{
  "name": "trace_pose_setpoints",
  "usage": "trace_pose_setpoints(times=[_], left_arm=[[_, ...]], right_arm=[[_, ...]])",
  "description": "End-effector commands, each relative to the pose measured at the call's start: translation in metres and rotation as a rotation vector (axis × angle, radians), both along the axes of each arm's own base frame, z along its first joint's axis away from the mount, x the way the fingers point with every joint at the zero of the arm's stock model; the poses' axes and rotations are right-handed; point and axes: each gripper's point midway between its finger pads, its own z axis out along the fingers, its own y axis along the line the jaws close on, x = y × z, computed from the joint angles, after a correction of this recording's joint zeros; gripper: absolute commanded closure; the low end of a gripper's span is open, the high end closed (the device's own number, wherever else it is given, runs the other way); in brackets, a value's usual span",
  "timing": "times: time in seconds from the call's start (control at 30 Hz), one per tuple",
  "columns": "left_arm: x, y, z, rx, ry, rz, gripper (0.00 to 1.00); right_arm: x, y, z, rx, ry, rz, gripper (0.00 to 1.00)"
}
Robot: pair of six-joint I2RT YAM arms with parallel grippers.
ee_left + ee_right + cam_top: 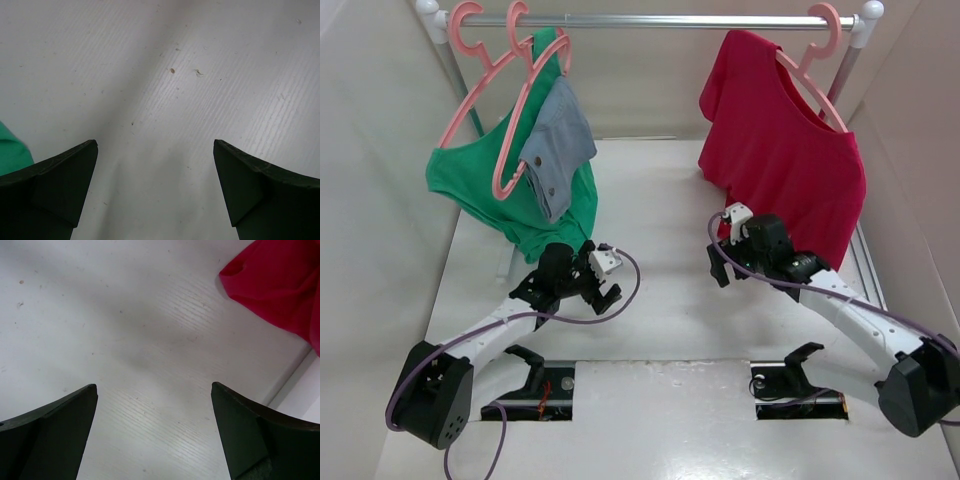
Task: Place the t-shirt on the hanger
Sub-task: Hang the hanger with tshirt onto the clothesline
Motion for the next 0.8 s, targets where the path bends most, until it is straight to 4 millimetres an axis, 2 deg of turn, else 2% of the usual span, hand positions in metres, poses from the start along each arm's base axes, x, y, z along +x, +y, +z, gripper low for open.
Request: trace_pose_setpoints(times=[0.0,0.03,0.17,0.4,0.63,0.77], left_arm=[[0.003,-0.004,0.009,-0.036,-0.039,-0.005,0.0],[0.002,-0.003,0.006,-0.032,-0.031,-0.005,0.0],[0.002,-0.003,0.006,-0.032,-0.031,-0.005,0.0],[0.006,-0.001,0.008,-0.035,-0.035,0.016,0.0],[0.006,-0.001,0.005,-0.031,-0.026,0.016,0.0],[0.006,-0.001,0.005,-0.036,-0.019,0.021,0.0]], right_arm=[[0.018,0.007,0.011,0.034,-0.067,-0.05,0.0],[0.022,0.009,0.013,0.038,-0.074,-0.05,0.0],[0.028,0.015,0.001,0.012,-0.029,-0.036,0.0],[0.027,0.032,-0.005,-0.027,-0.019,0.023,0.0],[0.027,0.032,-0.01,-0.052,-0.009,0.018,0.0],[0.03,0.032,-0.002,-0.048,-0.042,0.017,0.0]])
